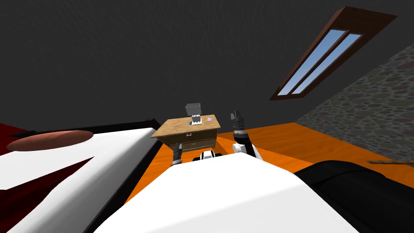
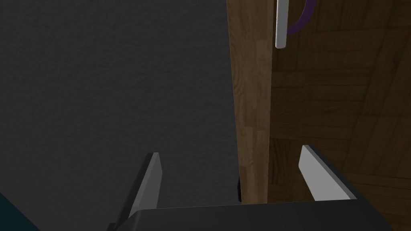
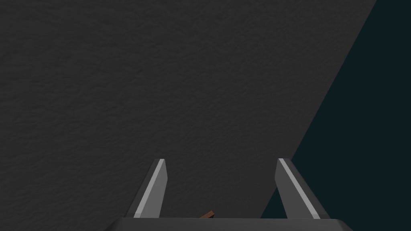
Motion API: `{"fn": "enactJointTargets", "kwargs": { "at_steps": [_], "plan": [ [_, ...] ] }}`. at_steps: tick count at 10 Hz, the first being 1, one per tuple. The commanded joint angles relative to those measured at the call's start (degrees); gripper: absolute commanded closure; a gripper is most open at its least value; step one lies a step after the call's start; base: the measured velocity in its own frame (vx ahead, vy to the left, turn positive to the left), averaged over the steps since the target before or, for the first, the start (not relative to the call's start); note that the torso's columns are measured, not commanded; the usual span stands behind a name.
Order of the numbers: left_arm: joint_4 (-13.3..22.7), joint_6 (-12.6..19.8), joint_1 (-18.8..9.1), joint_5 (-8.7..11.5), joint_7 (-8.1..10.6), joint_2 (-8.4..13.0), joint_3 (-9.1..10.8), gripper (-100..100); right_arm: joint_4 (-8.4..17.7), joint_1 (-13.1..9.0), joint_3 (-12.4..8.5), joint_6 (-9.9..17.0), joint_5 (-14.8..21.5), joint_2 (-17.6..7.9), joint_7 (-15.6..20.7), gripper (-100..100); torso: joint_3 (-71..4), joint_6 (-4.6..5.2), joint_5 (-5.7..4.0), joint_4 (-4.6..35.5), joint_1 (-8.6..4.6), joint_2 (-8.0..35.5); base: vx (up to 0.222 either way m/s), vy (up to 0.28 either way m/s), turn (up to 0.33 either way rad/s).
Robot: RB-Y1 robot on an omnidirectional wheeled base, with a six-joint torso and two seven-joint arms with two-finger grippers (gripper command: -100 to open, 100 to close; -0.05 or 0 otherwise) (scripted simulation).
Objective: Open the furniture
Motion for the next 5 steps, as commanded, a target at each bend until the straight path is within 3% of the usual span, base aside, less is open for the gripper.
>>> {"fn": "enactJointTargets", "kwargs": {
  "at_steps": [1, 5],
  "plan": [
    [3.2, -1.59, -0.18, -0.44, -0.75, -0.78, -0.86, -100, 0.0, 0.0, 0.0, 0.0, 0.0, 0.0, 0.0, 0, 0.08, 0.0, 0.0, 0.04, -0.02, 0.13, 0.096, -0.005, -0.015],
    [9.46, -4.66, -1.44, -1.19, -1.93, -2.93, -2.42, -100, 0.0, -0.01, 0.0, 0.0, 0.0, 0.0, 0.0, 0, 0.07, 0.0, 0.01, 0.03, 0.03, 0.11, 0.103, 0.003, -0.055]
  ]
}}
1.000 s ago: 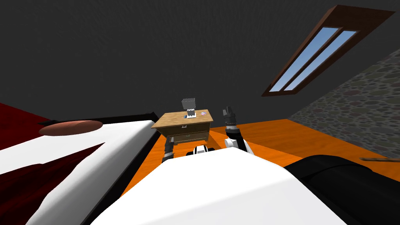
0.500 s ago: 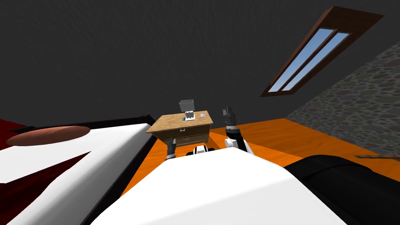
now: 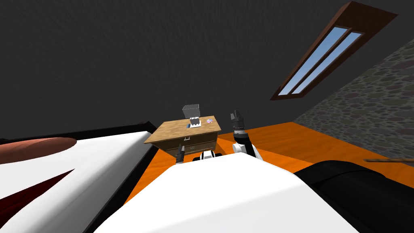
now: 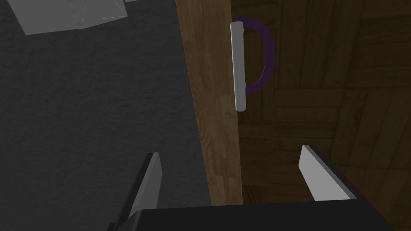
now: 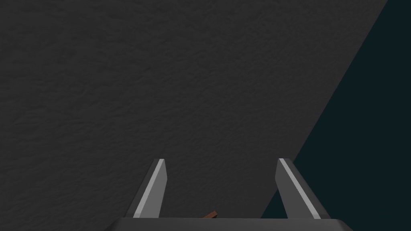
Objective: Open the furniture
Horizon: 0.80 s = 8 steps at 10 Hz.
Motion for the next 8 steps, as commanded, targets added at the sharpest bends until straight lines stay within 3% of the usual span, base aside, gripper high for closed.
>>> {"fn": "enactJointTargets", "kwargs": {
  "at_steps": [1, 6, 8],
  "plan": [
    [2.78, -1.48, -0.54, -0.27, -0.45, -0.97, -0.57, -100, 0.0, 0.0, 0.0, 0.0, 0.0, 0.0, 0.0, 0, 0.01, 0.0, 0.0, 0.0, -0.02, 0.02, 0.079, -0.001, -0.012],
    [6.94, -3.8, -1.35, -0.72, -1.28, -5.97, -1.6, -100, 0.0, 0.0, 0.0, 0.0, 0.0, 0.0, 0.0, 0, 0.02, -0.01, 0.0, 0.01, 0.01, 0.02, 0.06, -0.002, -0.03],
    [6.43, -1.81, -3.0, -0.61, -1.17, -5.12, -1.17, -100, 0.0, -0.01, 0.0, 0.0, 0.0, 0.0, 0.0, 0, 0.08, -0.01, -0.02, 0.04, -0.02, 0.14, 0.005, -0.003, 0.01]
  ]
}}
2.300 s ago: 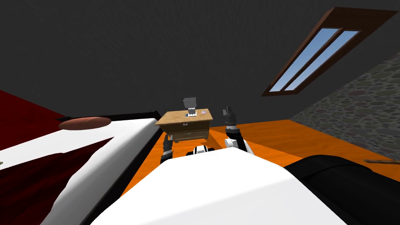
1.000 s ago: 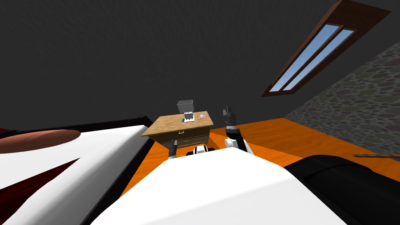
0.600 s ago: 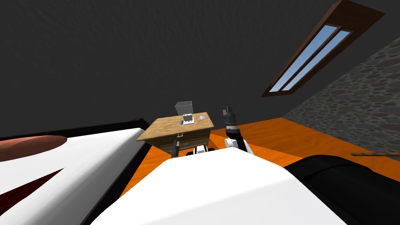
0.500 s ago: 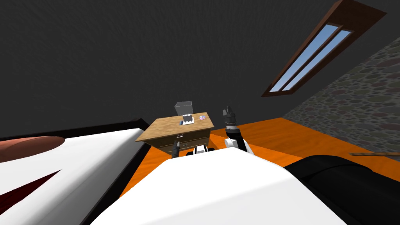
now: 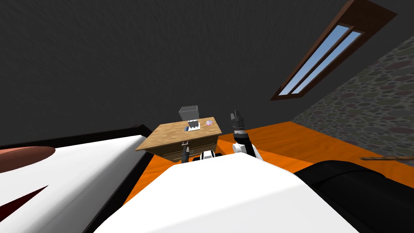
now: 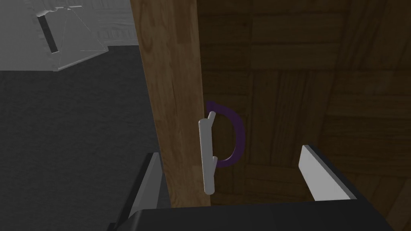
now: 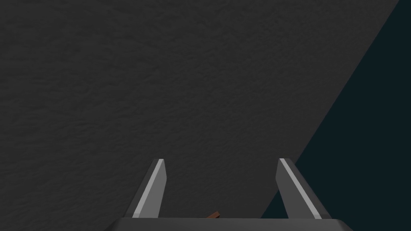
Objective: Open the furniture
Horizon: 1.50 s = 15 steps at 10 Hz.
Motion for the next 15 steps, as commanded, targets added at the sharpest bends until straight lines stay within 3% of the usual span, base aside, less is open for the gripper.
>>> {"fn": "enactJointTargets", "kwargs": {
  "at_steps": [1, 6, 7, 8, 11, 12, 13, 14, 15],
  "plan": [
    [-0.73, 2.0, -1.35, 0.02, -0.01, 0.1, 0.29, -100, 0.0, 0.0, 0.0, 0.0, 0.0, 0.0, 0.0, 0, 0.05, 0.01, 0.01, 0.03, 0.01, 0.07, -0.022, -0.003, 0.013],
    [-2.18, 6.01, -4.05, 0.06, -0.03, 0.29, 0.88, -100, 0.0, -0.01, 0.0, 0.0, 0.0, 0.0, 0.0, 0, -0.05, 0.01, 0.01, -0.02, -0.01, -0.1, -0.021, -0.002, 0.014],
    [-1.79, 5.34, -3.87, 0.07, -0.06, 0.23, 0.83, -100, 0.0, -0.01, 0.0, 0.0, 0.0, 0.0, 0.0, 0, -0.06, 0.01, 0.01, -0.02, 0.0, -0.11, -0.008, -0.001, 0.0],
    [-1.21, 3.34, -2.25, 0.03, -0.02, 0.16, 0.49, 100, 0.0, 0.0, 0.0, 0.0, 0.0, 0.0, 0.0, 0, -0.07, 0.0, 0.01, -0.03, 0.01, -0.13, 0.027, 0.005, -0.038],
    [0.0, 0.0, 0.0, 0.0, 0.0, 0.0, 0.0, 100, 0.0, 0.0, 0.0, 0.0, 0.0, 0.0, 0.0, 0, -0.24, 0.05, 0.11, -0.17, 0.15, -0.47, 0.027, 0.002, -0.02],
    [-0.65, 1.02, -0.32, 0.0, 0.13, 0.23, 0.11, 100, 0.0, 0.0, 0.0, 0.0, 0.0, 0.0, 0.0, 0, -0.18, 0.02, 0.05, -0.1, 0.08, -0.32, 0.015, 0.001, -0.002],
    [-0.73, 1.05, -0.43, 0.01, 0.21, 2.14, 0.13, -100, 0.0, 0.0, 0.0, 0.0, 0.0, 0.0, 0.0, 0, -0.07, 0.02, 0.02, -0.03, 0.01, -0.13, 0.0, 0.0, 0.0],
    [-0.99, 1.51, -0.7, 0.0, 0.22, 3.56, 0.18, -100, 0.0, 0.0, 0.0, 0.0, 0.0, 0.0, 0.0, 0, 0.01, 0.01, 0.0, 0.01, -0.01, 0.0, -0.017, -0.004, 0.006],
    [-0.99, 1.51, -0.7, 0.0, 0.22, 3.56, 0.18, -100, 0.0, -0.01, 0.0, 0.0, 0.0, 0.0, 0.0, 0, 0.04, 0.01, 0.0, 0.02, -0.02, 0.04, -0.022, -0.001, 0.002]
  ]
}}
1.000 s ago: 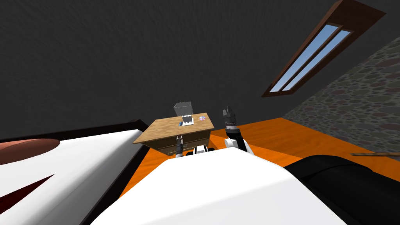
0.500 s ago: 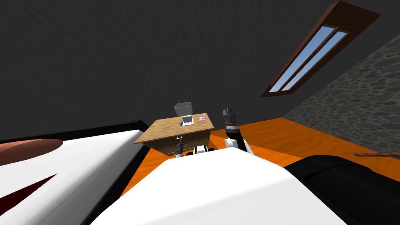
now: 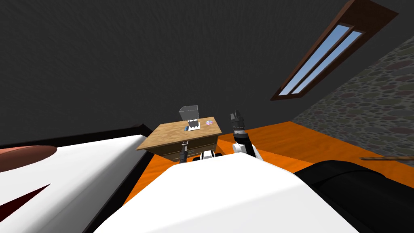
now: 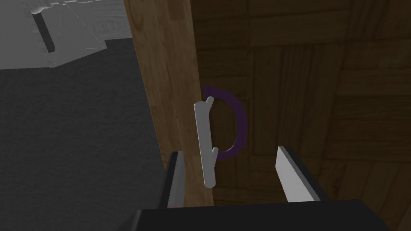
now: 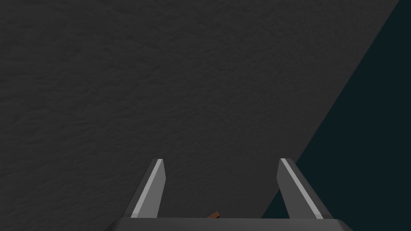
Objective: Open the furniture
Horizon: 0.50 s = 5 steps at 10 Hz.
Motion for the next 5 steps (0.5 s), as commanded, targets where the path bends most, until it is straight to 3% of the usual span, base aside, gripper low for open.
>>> {"fn": "enactJointTargets", "kwargs": {
  "at_steps": [1, 5],
  "plan": [
    [-2.65, 2.13, 0.46, -0.17, -0.09, 2.23, -0.06, -100, 0.0, 0.0, 0.0, 0.0, 0.0, 0.0, 0.0, 0, -0.02, 0.0, 0.01, -0.01, 0.0, -0.03, -0.037, -0.004, 0.007],
    [-4.01, 5.09, -1.07, -0.22, 0.0, 2.38, 0.25, -100, 0.0, 0.0, 0.0, 0.0, 0.0, 0.0, 0.0, 0, -0.09, 0.0, 0.01, -0.04, 0.03, -0.15, -0.052, -0.006, 0.01]
  ]
}}
